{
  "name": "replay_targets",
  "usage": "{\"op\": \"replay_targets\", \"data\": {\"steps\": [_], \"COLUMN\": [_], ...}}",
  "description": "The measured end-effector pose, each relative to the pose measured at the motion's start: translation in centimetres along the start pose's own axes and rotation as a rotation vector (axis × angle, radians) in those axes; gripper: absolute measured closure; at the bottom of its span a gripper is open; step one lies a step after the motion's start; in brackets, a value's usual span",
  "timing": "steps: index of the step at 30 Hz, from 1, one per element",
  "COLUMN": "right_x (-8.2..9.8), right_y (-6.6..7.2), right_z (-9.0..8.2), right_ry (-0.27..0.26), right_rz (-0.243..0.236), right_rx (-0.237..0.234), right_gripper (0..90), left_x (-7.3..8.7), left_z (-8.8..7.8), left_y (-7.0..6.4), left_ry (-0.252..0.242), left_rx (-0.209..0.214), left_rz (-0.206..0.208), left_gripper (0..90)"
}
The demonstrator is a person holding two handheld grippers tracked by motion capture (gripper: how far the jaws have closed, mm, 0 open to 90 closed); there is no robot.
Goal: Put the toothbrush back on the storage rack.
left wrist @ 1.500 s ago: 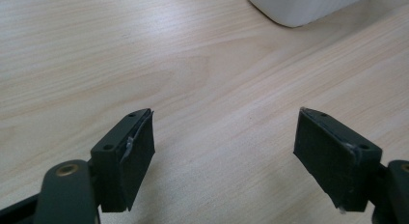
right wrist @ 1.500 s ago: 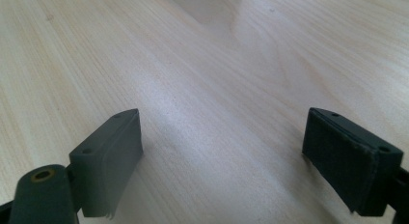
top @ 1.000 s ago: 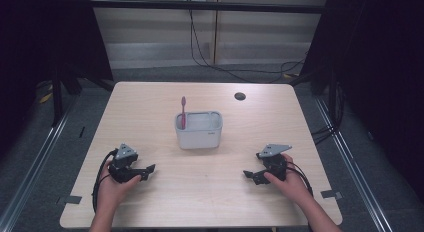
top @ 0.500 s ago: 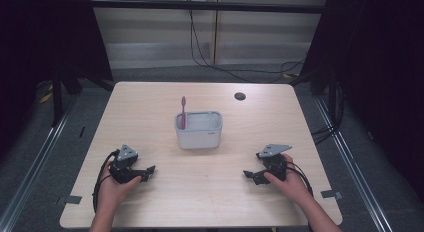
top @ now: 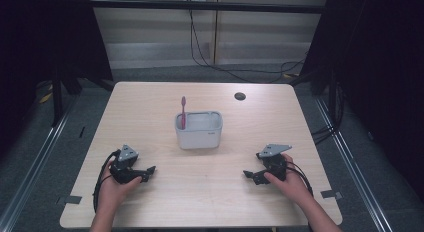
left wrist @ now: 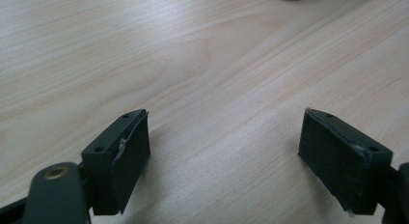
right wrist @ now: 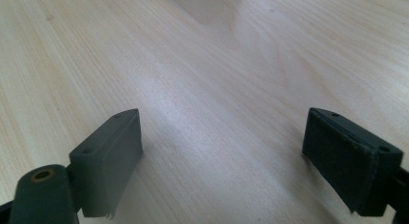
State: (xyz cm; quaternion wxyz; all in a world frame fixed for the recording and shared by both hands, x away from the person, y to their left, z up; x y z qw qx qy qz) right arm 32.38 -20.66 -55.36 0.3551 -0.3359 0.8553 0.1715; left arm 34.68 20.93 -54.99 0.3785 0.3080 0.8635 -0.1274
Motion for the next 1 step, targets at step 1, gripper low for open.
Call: {"op": "replay_targets", "data": {"steps": [1], "right_x": [0.0], "right_y": [0.0], "right_z": [0.0], "right_ry": [0.0], "right_rz": [0.0], "right_rx": [0.0], "right_gripper": [13.3], "left_x": [0.0], "left_z": [0.0], "left_y": [0.0], "left_ry": [0.001], "left_rx": [0.0], "left_rz": [0.0], "left_gripper": [17.9]}}
Point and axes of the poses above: each handheld gripper's, and its own axes: z roughly forward along the jaws, x roughly out of its underside, y roughly to its left, the point moved 6 cm from there along z, roughly forward along the jaws, and after that the axes turned 2 degrees about z, right-handed, at the moved point
